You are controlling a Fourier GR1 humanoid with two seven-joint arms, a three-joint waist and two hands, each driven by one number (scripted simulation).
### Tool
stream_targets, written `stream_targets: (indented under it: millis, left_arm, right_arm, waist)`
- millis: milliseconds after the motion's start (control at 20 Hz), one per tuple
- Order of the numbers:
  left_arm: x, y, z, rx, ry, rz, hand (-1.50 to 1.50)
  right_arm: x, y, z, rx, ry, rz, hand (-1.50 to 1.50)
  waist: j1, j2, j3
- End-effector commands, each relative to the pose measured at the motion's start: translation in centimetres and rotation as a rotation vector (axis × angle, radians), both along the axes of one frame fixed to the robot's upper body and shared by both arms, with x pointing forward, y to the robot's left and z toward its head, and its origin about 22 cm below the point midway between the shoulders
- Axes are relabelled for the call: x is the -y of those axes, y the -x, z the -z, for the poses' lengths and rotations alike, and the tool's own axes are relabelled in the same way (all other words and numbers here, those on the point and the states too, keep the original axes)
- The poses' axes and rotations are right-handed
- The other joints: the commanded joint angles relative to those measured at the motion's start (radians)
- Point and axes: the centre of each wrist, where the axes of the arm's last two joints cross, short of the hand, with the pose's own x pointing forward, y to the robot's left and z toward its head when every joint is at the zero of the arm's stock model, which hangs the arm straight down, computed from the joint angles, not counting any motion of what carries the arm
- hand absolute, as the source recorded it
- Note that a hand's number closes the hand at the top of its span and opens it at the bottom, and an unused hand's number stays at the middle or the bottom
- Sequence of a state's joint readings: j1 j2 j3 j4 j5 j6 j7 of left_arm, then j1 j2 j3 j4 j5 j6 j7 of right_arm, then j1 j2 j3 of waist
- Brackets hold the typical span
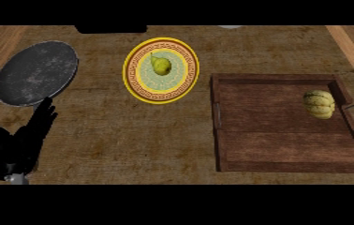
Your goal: Pick the can from the tray and place it in the tiered shelf
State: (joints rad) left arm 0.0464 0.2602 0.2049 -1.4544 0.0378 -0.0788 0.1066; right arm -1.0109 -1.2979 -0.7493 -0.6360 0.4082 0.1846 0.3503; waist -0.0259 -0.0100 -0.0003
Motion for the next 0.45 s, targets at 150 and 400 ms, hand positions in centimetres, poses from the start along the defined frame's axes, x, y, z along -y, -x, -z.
stream_targets:
  millis: [150, 400]
  left_arm:
    - [-2.3, 0.8, -0.3, -0.02, 0.006, -0.047, 0.0]
    - [-1.9, 1.7, 0.4, -0.012, 0.025, -0.059, 0.0]
  right_arm:
    - [2.0, 10.8, -4.8, -0.1, 0.012, 0.001, -1.5]
    - [3.9, 16.0, -4.8, -0.07, 0.006, -0.019, -1.5]
  waist:
    - [-0.039, -0.007, 0.001]
    - [-0.058, -0.009, 0.004]
